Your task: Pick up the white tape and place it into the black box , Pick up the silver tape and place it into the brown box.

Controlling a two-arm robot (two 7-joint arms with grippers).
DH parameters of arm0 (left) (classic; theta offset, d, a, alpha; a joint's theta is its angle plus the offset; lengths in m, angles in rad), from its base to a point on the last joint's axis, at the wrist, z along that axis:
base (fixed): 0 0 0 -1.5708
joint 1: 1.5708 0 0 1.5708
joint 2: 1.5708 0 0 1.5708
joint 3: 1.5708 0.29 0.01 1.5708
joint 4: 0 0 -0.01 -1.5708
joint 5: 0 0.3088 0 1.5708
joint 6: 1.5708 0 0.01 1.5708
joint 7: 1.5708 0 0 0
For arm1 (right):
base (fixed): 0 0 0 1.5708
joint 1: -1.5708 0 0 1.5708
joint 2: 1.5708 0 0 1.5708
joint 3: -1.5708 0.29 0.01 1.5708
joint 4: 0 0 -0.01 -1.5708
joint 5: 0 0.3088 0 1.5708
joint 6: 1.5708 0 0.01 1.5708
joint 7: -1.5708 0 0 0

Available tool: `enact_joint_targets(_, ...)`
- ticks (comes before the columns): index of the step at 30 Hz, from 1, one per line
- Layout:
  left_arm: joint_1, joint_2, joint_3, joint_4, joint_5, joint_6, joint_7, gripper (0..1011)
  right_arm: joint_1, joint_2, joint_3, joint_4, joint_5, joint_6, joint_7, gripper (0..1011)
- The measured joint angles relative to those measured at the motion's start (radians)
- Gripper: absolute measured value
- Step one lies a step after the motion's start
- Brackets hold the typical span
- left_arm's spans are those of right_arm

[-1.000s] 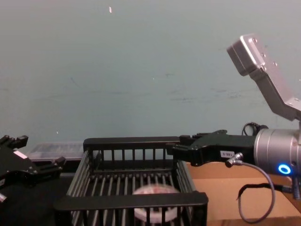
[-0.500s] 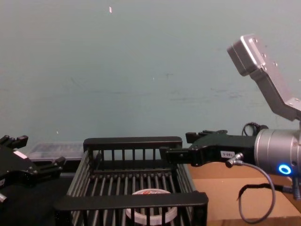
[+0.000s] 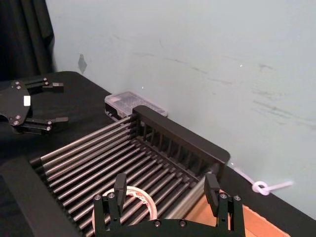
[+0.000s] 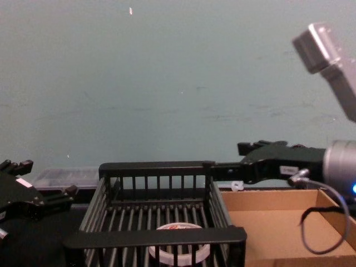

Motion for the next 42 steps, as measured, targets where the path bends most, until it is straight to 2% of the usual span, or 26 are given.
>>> enact_joint_targets(6, 0.000, 0.000, 0.000, 0.000, 0.000, 0.000, 0.000, 1001, -0.058, 0.065, 0.034, -0.102, 0.029, 0.028, 0.009, 1000)
enact_joint_targets(9, 0.000, 0.000, 0.000, 0.000, 0.000, 0.000, 0.000, 1001, -0.106, 0.119, 0.056, -0.167, 0.047, 0.044, 0.017, 1002)
enact_joint_targets(10, 0.000, 0.000, 0.000, 0.000, 0.000, 0.000, 0.000, 1001, -0.106, 0.119, 0.056, -0.167, 0.047, 0.044, 0.017, 1002)
enact_joint_targets(13, 0.000, 0.000, 0.000, 0.000, 0.000, 0.000, 0.000, 1001, -0.161, 0.175, 0.078, -0.230, 0.066, 0.057, 0.023, 1002)
enact_joint_targets(22, 0.000, 0.000, 0.000, 0.000, 0.000, 0.000, 0.000, 1002, -0.294, 0.289, 0.129, -0.365, 0.120, 0.089, 0.030, 1000)
enact_joint_targets(30, 0.000, 0.000, 0.000, 0.000, 0.000, 0.000, 0.000, 1002, -0.361, 0.342, 0.124, -0.418, 0.148, 0.130, 0.033, 1002)
enact_joint_targets(42, 0.000, 0.000, 0.000, 0.000, 0.000, 0.000, 0.000, 1001, -0.362, 0.364, 0.052, -0.397, 0.157, 0.198, 0.048, 1002)
